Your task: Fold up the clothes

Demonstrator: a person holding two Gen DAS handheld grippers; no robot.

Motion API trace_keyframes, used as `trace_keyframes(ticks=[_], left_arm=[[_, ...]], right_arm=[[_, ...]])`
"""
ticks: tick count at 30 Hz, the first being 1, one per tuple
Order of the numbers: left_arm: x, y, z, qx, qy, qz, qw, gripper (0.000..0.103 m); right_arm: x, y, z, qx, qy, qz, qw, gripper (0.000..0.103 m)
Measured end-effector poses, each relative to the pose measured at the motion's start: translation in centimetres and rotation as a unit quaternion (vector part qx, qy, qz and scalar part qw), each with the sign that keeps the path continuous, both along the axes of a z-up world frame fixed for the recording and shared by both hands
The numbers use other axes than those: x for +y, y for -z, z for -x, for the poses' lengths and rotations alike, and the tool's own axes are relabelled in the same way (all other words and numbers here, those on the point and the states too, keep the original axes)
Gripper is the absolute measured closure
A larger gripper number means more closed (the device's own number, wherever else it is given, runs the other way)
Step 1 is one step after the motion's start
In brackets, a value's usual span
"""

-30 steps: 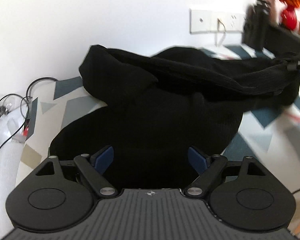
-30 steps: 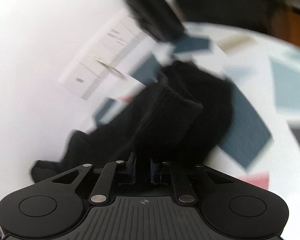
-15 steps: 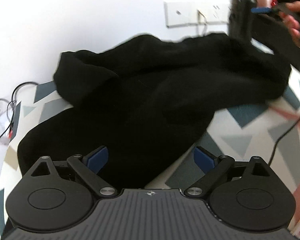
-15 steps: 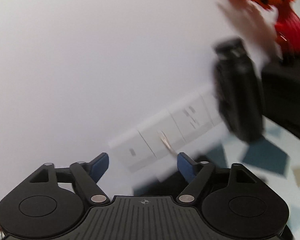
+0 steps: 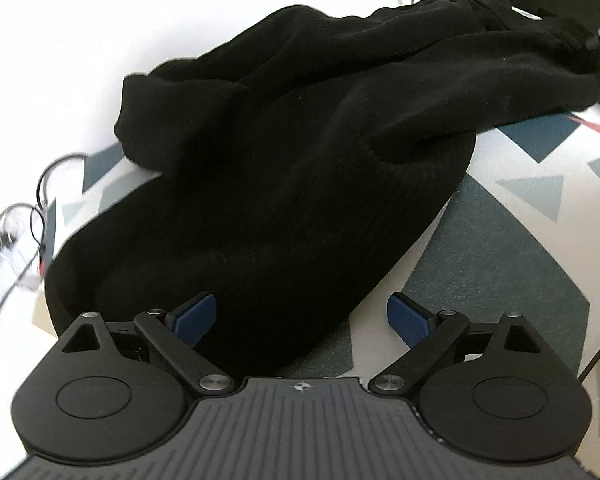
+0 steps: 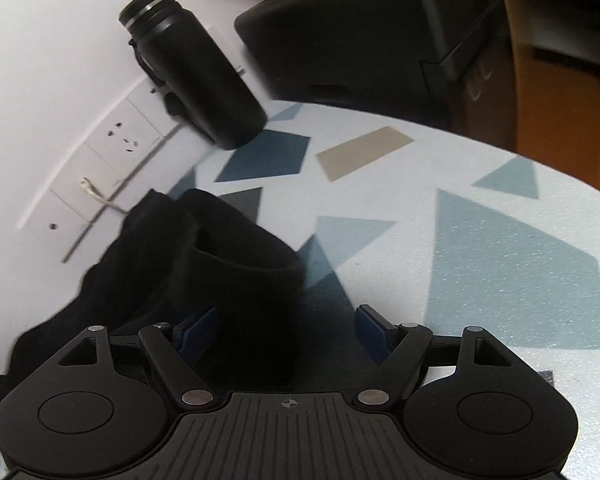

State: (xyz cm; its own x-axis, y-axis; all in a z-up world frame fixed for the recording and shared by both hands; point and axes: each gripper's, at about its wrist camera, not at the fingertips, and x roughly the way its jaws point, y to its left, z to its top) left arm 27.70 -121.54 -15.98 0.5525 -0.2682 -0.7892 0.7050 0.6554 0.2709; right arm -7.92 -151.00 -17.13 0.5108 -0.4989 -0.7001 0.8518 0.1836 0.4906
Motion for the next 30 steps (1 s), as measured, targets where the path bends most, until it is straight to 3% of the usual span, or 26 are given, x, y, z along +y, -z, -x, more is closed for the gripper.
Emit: trace_keyframes(ticks=[3, 9, 12, 13, 14, 15, 18, 22, 25, 30], left_arm=[[0.4, 0.0, 0.2, -0.004, 0.000, -0.002, 1.0000, 0.006], [2.2, 0.2, -0.2, -0.013, -0.013, 0.007, 0.9998, 0.000], [3.1, 0.1, -0.9, -0.019, -0.025, 0.009, 0.9995, 0.002], [3.5, 0.0, -1.1, -0.024, -0.028, 0.008, 0.9993, 0.009], [3.9, -0.1, -1.4, -0.022, -0.027, 0.013, 0.9993, 0.026], [4.3, -0.4, -1.9, -0.013, -0.026, 0.018, 0.9994, 0.057], [5.8, -1.9, -3.2, -0.013, -0.037, 0.044, 0.9983, 0.094], [9.0, -6.5, -4.8, -0.044, -0.081, 0.110, 0.9897, 0.096], [10.6, -9.1, -4.9, -0.031, -0.068, 0.134, 0.9881, 0.096], [9.6, -8.7, -2.1, 0.039, 0.036, 0.083, 0.9952, 0.097]], right_arm=[[0.3, 1.0, -0.6, -0.010, -0.006, -0.026, 1.000, 0.030], [-0.4, 1.3, -4.2, 0.006, -0.016, 0.011, 1.000, 0.024], [-1.2, 0.4, -5.5, 0.016, -0.016, -0.001, 1.000, 0.046], [-1.4, -0.5, -5.2, -0.005, -0.018, -0.001, 1.000, 0.069], [-1.6, -1.4, -5.0, -0.027, -0.019, -0.001, 0.999, 0.071], [-1.8, -2.3, -4.8, -0.049, -0.021, -0.001, 0.999, 0.072], [-1.3, -7.2, -4.1, -0.118, -0.036, 0.034, 0.992, 0.075], [0.2, -12.9, -2.9, -0.182, -0.041, 0.072, 0.980, 0.076], [1.3, -15.3, -1.0, -0.198, -0.035, 0.093, 0.975, 0.077], [2.2, -13.1, 4.1, -0.163, 0.022, 0.059, 0.985, 0.076]])
